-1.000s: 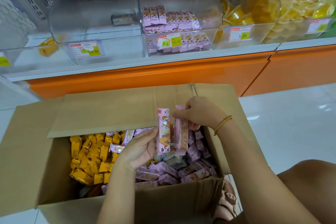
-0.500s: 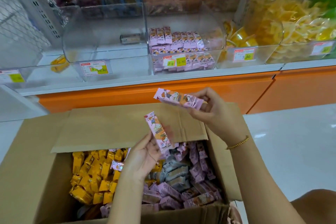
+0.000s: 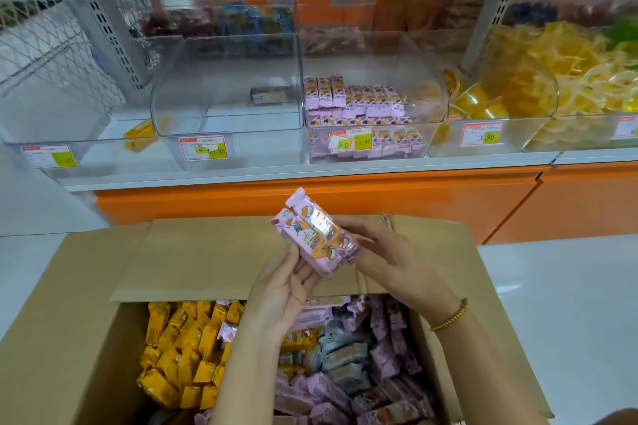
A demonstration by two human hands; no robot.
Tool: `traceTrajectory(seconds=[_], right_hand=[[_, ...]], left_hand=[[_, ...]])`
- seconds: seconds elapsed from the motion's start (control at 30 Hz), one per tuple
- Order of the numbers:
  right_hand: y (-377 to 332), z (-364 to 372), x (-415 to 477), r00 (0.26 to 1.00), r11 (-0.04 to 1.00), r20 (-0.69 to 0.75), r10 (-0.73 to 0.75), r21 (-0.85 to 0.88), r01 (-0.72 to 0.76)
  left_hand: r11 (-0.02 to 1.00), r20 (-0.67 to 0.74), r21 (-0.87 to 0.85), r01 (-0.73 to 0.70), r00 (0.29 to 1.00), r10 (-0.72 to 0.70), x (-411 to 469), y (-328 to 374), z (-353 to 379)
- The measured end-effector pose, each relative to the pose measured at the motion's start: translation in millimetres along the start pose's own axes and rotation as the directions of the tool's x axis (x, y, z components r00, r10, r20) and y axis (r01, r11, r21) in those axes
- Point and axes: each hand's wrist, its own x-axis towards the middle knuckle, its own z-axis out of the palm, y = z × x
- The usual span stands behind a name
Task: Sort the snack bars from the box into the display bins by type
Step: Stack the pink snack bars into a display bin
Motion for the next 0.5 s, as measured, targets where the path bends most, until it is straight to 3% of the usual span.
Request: traceTrajectory(seconds=[0.17,0.3,0.4,0.47,0.5], right_hand=[[-16,5,15,0.984,0.958,-0.177,0.014,-0.28,-0.064],[-29,3,39,0.957,0.953,-0.277,-0.091,-0.302,0.003],[-43,-15,70,0.914,0.946,-0.402,-0.062,-0.315,-0.075],[-50,-39,102,0.896,0.948,-0.444,-0.002,-0.287,-0.14],[-50,-55,122,0.882,0.945,-0.471,0.019,-0.281,-0.17]], left_hand=[[0.976,0.129,0.193,-0.1,0.989,0.076,4,18,18],[0.924,0.133,0.331,-0.191,0.979,0.155,24,39,49],[0.87,0.153,0.406,-0.279,0.96,0.236,48,60,75],[0.762,0.123,0.516,-0.391,0.915,0.385,69,79,86],[0.629,0.116,0.635,-0.448,0.86,0.496,81,90,89]])
